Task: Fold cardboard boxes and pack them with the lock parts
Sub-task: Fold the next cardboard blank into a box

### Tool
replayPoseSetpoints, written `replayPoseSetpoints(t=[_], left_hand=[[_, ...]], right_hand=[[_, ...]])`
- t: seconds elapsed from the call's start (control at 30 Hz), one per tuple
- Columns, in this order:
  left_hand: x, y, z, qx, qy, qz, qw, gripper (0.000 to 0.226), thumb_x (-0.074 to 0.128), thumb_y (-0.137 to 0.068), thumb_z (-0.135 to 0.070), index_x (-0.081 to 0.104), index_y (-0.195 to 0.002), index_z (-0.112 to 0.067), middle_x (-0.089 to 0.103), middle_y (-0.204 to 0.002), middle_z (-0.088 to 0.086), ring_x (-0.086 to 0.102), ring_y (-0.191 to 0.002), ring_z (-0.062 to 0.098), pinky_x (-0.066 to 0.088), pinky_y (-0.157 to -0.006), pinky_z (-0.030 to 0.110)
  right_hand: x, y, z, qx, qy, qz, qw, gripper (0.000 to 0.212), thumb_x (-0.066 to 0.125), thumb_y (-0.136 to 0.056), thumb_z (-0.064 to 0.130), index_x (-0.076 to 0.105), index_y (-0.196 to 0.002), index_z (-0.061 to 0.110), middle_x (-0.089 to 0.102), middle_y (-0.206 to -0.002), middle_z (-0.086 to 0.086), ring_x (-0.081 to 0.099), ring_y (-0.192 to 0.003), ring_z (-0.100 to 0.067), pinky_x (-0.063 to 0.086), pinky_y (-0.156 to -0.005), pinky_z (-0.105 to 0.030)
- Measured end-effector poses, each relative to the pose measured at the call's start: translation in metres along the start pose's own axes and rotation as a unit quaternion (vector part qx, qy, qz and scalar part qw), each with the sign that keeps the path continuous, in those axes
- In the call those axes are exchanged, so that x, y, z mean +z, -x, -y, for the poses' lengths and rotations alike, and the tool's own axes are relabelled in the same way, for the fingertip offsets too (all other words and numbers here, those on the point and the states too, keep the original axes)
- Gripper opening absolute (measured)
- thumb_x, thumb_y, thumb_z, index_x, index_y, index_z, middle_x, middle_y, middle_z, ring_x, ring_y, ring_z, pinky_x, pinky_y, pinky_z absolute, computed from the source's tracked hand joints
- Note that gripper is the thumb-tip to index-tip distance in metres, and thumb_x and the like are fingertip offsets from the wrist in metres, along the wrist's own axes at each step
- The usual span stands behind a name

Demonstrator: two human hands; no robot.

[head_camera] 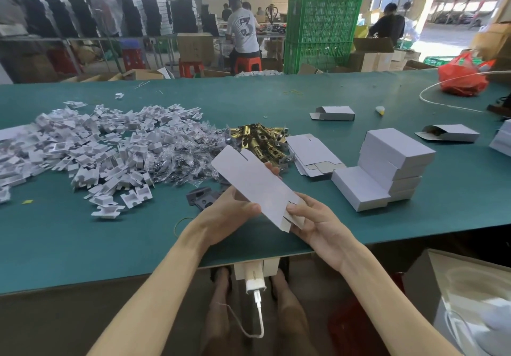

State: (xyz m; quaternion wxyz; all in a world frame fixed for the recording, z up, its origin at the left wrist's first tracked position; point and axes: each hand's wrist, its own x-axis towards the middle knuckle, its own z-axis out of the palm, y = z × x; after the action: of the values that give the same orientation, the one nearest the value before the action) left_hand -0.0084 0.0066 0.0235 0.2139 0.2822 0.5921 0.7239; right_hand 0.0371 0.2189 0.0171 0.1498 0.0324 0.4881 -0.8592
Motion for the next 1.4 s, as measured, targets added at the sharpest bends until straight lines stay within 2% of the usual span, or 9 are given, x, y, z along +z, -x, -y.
replayPoseSetpoints(t=[0.2,0.37,0.47,0.6,0.73,0.9,1.07,1.23,1.4], left_hand=[[-0.005,0.001,0.005,0.019,-0.019,-0.013,1.000,0.088,0.082,-0.078,-0.028,0.041,-0.156,-0.017,0.050,-0.158,0.005,0.042,-0.150,0.022,0.032,-0.125,0.041],[-0.008,0.000,0.007,0.022,-0.007,-0.016,1.000,0.080,0.076,-0.083,-0.022,0.041,-0.155,-0.015,0.050,-0.157,0.009,0.043,-0.149,0.025,0.033,-0.124,0.043],[-0.009,-0.002,0.007,0.021,0.004,-0.010,1.000,0.086,0.085,-0.082,-0.035,0.043,-0.155,-0.016,0.051,-0.156,0.009,0.045,-0.147,0.026,0.042,-0.117,0.036],[-0.014,-0.007,0.012,0.029,0.045,-0.048,0.997,0.066,0.080,-0.089,-0.032,0.053,-0.144,-0.007,0.057,-0.149,0.016,0.052,-0.139,0.037,0.045,-0.114,0.052],[-0.016,-0.008,0.015,0.024,0.108,-0.151,0.982,0.040,0.087,-0.083,-0.032,0.075,-0.120,-0.020,0.069,-0.122,0.008,0.063,-0.112,0.026,0.049,-0.094,0.041],[-0.015,-0.013,0.015,0.016,0.149,-0.223,0.963,0.038,0.079,-0.087,-0.020,0.072,-0.123,-0.009,0.072,-0.126,0.013,0.069,-0.110,0.026,0.058,-0.094,0.036],[-0.009,-0.011,0.013,-0.030,0.135,-0.222,0.965,0.036,0.070,-0.094,-0.029,0.072,-0.123,-0.009,0.073,-0.125,0.014,0.072,-0.106,0.025,0.061,-0.087,0.036],[-0.004,-0.009,0.013,-0.054,0.118,-0.208,0.969,0.033,0.077,-0.089,-0.031,0.077,-0.113,-0.008,0.074,-0.121,0.019,0.075,-0.100,0.029,0.062,-0.078,0.035],[-0.001,-0.010,0.016,-0.056,0.104,-0.219,0.969,0.039,0.061,-0.102,-0.043,0.078,-0.115,-0.010,0.075,-0.121,0.018,0.075,-0.105,0.031,0.063,-0.084,0.036]], right_hand=[[0.003,-0.001,-0.001,0.001,0.003,-0.005,1.000,0.048,0.072,-0.087,0.006,0.058,-0.133,0.003,0.071,-0.125,-0.011,0.070,-0.105,-0.025,0.063,-0.078,-0.030],[0.003,-0.005,0.000,0.011,0.002,-0.010,1.000,0.046,0.073,-0.084,0.010,0.062,-0.128,0.003,0.071,-0.124,-0.012,0.071,-0.105,-0.025,0.063,-0.081,-0.033],[0.006,-0.007,0.000,0.002,0.024,-0.032,0.999,0.054,0.081,-0.076,0.017,0.063,-0.123,0.001,0.073,-0.119,-0.013,0.073,-0.102,-0.023,0.062,-0.072,-0.029],[0.008,-0.005,-0.004,-0.035,0.039,-0.023,0.998,0.064,0.085,-0.071,0.028,0.063,-0.125,0.001,0.073,-0.117,-0.012,0.073,-0.100,-0.018,0.059,-0.074,-0.025],[0.007,-0.004,-0.006,-0.066,0.046,0.021,0.997,0.046,0.074,-0.087,0.021,0.063,-0.129,0.004,0.070,-0.124,-0.015,0.070,-0.109,-0.027,0.060,-0.084,-0.033],[0.008,-0.003,-0.011,-0.116,0.067,0.033,0.990,0.039,0.069,-0.094,0.025,0.066,-0.128,0.008,0.067,-0.127,-0.019,0.065,-0.116,-0.032,0.057,-0.096,-0.046],[0.014,-0.005,-0.014,-0.119,0.120,-0.032,0.985,0.050,0.056,-0.094,0.052,0.070,-0.121,0.011,0.073,-0.118,-0.011,0.070,-0.109,-0.026,0.061,-0.086,-0.037],[0.012,-0.006,-0.021,-0.123,0.160,-0.051,0.978,0.035,0.062,-0.092,0.039,0.073,-0.106,0.008,0.076,-0.102,-0.006,0.072,-0.096,-0.021,0.061,-0.076,-0.030],[0.011,-0.009,-0.026,-0.141,0.196,-0.097,0.966,0.025,0.062,-0.097,0.032,0.074,-0.100,0.010,0.075,-0.099,-0.007,0.072,-0.092,-0.023,0.061,-0.074,-0.032]])
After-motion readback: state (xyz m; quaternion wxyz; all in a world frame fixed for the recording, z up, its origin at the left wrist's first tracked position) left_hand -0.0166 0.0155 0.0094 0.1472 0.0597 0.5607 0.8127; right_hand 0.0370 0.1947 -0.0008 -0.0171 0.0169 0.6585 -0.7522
